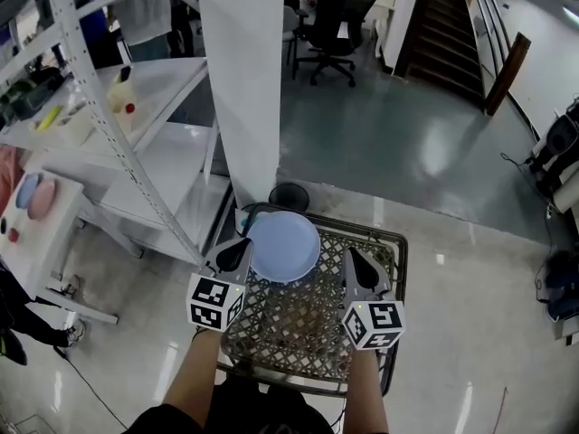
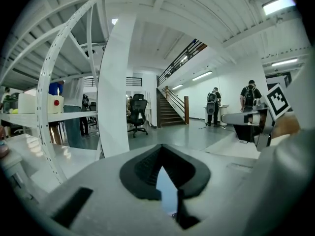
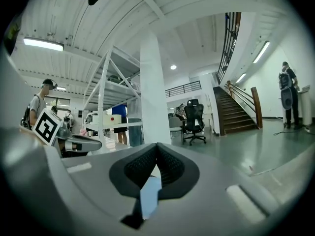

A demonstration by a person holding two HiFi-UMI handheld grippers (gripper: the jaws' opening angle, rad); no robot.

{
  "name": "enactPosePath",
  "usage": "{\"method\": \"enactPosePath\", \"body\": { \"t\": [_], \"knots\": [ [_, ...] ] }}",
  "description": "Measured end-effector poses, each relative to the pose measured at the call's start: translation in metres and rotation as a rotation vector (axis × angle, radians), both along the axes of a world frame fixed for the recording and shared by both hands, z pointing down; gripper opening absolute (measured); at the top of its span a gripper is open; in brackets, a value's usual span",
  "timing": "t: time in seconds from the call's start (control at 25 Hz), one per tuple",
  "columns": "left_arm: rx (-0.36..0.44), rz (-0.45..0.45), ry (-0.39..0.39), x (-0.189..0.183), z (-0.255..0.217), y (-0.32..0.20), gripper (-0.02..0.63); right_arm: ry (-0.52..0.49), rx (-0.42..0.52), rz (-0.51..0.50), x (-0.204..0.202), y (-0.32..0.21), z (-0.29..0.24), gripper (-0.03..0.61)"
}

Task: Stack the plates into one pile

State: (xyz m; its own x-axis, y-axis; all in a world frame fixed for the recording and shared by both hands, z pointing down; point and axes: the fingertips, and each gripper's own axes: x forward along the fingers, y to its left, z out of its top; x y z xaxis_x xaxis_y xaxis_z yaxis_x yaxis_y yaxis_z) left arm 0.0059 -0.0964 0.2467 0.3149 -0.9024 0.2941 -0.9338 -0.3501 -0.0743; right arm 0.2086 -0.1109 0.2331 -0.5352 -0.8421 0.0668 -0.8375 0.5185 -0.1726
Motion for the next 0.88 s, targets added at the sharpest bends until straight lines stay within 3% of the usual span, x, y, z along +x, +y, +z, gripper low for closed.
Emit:
{"method": "enactPosePath", "body": {
  "t": [0.32,0.88],
  "knots": [
    [0.040,0.015,0.004,0.018,-0.026,0.020,-0.005,-0.025,0.045,-0.016,0.011,0.020,-0.035,0.009],
    [0.108,0.020,0.002,0.042,-0.057,0.053,-0.005,-0.022,0.066,-0.041,0.029,0.054,-0.046,0.009]
  ]
}}
